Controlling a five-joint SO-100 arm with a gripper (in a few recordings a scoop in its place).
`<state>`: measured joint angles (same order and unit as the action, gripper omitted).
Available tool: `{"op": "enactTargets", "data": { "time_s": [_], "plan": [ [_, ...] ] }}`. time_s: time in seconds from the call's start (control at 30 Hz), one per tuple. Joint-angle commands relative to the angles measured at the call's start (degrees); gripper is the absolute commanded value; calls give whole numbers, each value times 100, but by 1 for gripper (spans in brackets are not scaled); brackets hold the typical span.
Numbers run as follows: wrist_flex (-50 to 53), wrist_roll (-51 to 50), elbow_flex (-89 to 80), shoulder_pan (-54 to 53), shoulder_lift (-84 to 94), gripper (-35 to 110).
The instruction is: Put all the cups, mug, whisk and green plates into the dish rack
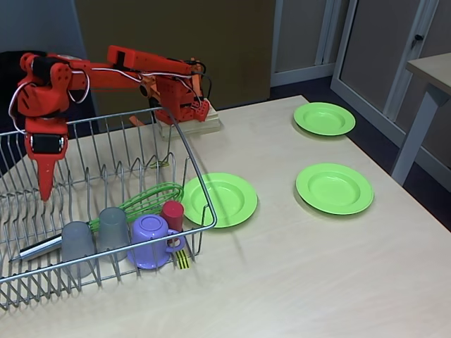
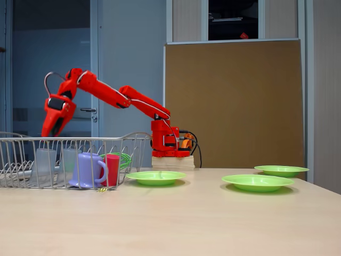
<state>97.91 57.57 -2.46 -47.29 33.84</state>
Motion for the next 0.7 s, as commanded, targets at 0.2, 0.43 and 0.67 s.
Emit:
{"op": "enactTargets", "data": {
  "time_s": [0.2, 0.43, 0.67],
  "plan": [
    [606, -1028, -1811, 949, 2558, 14],
    [53, -3085, -4948, 2373, 4729, 16],
    [-844, -5836, -7980, 3797, 6442, 15]
  ]
}}
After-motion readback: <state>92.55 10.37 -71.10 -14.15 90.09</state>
